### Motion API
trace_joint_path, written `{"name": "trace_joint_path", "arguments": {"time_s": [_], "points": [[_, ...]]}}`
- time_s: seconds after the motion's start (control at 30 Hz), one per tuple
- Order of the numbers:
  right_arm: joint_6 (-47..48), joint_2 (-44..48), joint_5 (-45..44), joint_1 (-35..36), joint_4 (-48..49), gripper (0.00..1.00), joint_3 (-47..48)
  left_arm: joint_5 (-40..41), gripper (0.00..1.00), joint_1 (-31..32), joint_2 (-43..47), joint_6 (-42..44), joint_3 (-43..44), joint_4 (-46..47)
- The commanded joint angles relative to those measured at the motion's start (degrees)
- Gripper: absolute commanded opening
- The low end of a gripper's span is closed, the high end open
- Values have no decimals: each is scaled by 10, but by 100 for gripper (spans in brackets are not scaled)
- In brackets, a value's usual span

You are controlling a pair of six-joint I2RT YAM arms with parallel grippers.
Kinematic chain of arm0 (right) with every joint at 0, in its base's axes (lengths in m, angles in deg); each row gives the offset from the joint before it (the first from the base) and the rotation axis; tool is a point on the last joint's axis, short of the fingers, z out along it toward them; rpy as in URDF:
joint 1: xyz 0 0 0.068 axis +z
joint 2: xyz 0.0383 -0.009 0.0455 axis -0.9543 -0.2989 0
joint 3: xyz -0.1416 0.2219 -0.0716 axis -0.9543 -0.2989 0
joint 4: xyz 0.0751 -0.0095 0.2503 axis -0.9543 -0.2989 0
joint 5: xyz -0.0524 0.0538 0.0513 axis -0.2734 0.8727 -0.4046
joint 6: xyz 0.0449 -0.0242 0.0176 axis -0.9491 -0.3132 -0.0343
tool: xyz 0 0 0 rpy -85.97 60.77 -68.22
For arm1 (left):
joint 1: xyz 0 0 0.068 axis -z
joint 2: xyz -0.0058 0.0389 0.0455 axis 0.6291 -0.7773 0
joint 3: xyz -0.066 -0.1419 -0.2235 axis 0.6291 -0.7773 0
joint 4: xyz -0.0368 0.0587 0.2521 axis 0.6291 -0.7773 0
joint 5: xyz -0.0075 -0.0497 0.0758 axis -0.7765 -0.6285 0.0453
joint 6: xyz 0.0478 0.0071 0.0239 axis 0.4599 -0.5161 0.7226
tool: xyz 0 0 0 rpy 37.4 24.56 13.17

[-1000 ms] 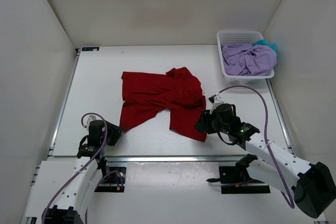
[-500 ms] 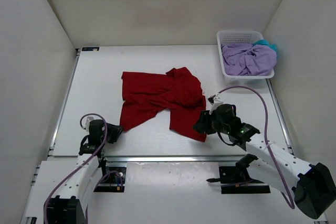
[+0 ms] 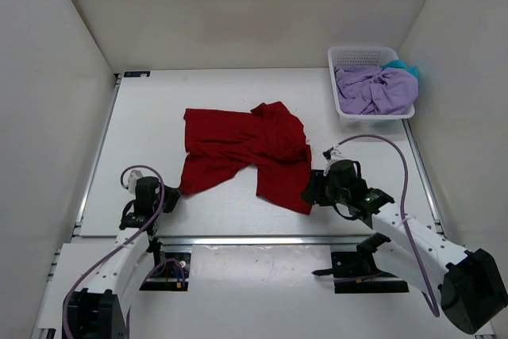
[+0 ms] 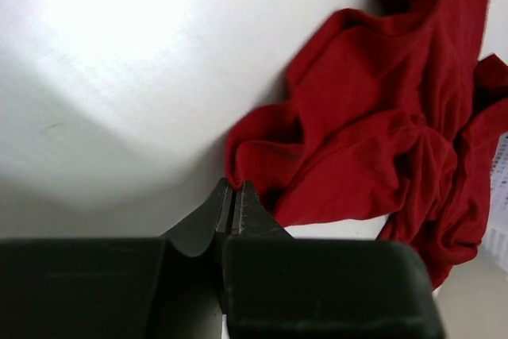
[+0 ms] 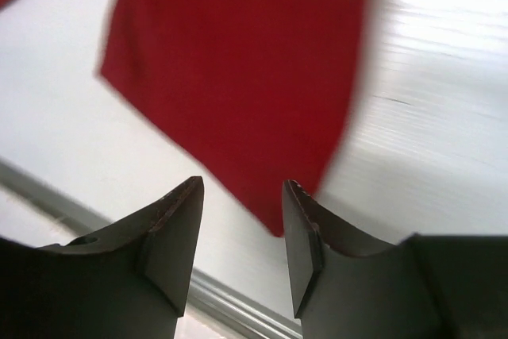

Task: Fold and stack the t-shirts
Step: Flatten out the tshirt

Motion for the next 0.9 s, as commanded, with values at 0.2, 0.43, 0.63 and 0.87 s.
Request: {"name": "trace_joint_path", "arguments": {"time_s": [0.2,0.43,0.63,0.87], "points": [[-50,-11,-96,-28,-93,43,-2,48,0,63,-31,126,69,74],[-98,-93,-90,24,-67,43,-2,39,0,85,-18,162,56,103],[-122,-119,-92,35,-81,37,9,47,0,113,-20,189,69,115],[-127,-155,-125,56,-160,37,32,46,0,113,-17,198,68,113]]}}
